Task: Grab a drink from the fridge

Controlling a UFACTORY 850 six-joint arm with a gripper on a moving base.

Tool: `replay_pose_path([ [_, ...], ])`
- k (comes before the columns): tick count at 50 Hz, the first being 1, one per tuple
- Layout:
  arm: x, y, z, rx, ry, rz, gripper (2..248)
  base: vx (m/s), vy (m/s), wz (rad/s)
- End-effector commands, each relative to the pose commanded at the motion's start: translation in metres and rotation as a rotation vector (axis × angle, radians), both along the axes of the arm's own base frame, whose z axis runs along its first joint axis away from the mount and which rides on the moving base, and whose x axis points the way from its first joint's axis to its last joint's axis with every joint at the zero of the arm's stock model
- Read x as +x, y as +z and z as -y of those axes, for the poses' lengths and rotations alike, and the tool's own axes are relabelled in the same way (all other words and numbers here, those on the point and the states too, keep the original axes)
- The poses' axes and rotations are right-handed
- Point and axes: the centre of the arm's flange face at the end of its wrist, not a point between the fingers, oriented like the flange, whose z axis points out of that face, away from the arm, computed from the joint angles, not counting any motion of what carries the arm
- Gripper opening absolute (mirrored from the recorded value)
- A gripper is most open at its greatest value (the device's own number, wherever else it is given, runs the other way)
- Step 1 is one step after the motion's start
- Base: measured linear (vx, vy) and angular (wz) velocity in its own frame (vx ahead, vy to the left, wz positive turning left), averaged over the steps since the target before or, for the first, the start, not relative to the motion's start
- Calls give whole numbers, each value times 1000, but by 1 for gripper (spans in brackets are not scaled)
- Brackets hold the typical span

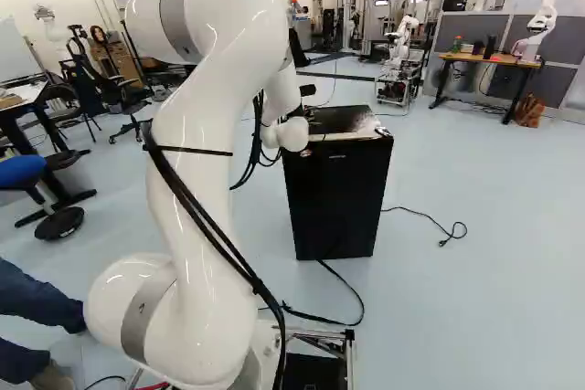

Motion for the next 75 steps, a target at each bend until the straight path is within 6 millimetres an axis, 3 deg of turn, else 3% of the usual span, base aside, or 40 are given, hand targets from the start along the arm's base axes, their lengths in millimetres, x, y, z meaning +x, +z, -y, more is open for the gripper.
replay_pose_path([
  [22, 0, -8, 0, 2, 0, -12, 101, 0, 0, 0],
  [23, 0, -8, 0, 2, 0, -12, 131, 0, 0, 0],
  [27, 0, -8, 0, 2, 0, -12, 131, 0, 0, 0],
  [28, 0, -8, 0, 2, 0, -12, 165, 0, 0, 0],
  [32, 0, -8, 0, 2, 0, -12, 165, 0, 0, 0],
  [33, 0, -8, 0, 2, 0, -12, 201, 0, 0, 0],
  [37, 0, -8, 0, 2, 0, -12, 201, 0, 0, 0],
  [38, 0, -8, 0, 2, 0, -12, 237, 0, 0, 0],
  [50, -5, -7, 0, 3, -1, -16, 247, 0, 0, 0],
  [75, -40, -1, -5, 7, -3, -44, 247, 0, 0, 0],
])
